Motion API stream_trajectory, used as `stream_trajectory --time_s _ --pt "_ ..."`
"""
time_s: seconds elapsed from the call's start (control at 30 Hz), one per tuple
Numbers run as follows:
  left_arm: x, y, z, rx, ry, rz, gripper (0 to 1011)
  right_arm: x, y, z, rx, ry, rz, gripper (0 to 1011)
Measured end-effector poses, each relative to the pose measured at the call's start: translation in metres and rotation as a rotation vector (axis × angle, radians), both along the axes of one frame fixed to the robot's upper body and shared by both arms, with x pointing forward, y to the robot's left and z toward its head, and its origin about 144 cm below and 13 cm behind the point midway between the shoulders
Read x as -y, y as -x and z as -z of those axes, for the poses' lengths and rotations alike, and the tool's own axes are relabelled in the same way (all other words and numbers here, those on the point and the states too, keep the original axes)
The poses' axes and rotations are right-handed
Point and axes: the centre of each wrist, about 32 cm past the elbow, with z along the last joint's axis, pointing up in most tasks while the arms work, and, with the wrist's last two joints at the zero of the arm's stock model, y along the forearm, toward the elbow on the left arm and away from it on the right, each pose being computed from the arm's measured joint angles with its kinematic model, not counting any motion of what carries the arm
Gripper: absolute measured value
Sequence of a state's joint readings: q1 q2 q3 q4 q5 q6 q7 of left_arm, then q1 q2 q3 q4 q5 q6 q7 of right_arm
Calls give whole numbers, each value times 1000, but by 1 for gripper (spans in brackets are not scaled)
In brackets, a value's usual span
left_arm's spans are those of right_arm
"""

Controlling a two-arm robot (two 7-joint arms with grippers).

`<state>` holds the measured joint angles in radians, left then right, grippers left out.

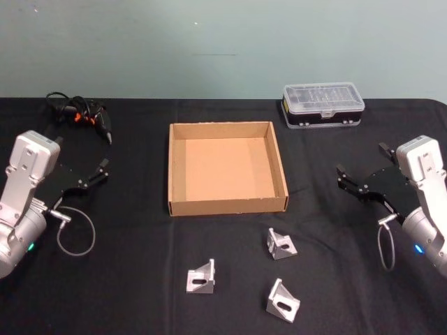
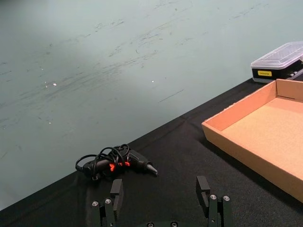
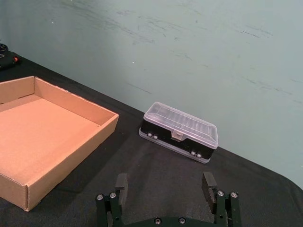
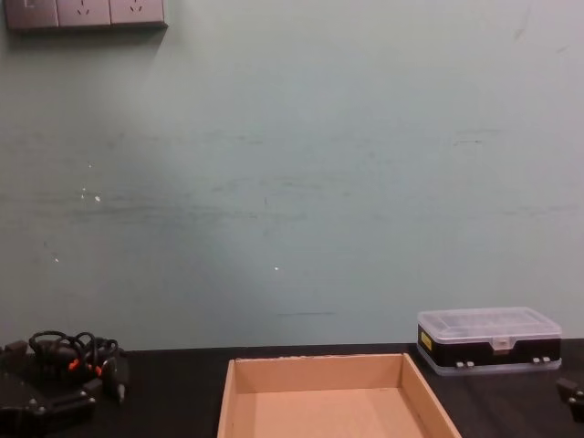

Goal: Use one hand to pick up the angle iron from the table and place it into the box.

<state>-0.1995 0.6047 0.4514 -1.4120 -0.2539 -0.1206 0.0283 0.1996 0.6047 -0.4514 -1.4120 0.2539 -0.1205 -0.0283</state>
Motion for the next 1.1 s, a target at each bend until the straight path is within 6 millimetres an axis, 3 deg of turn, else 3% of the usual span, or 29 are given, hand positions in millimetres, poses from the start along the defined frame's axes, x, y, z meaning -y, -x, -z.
stream_trajectory --time_s 1.1 --pt "0 0 0 0 0 0 1011 0 0 0 0 0 0 1000"
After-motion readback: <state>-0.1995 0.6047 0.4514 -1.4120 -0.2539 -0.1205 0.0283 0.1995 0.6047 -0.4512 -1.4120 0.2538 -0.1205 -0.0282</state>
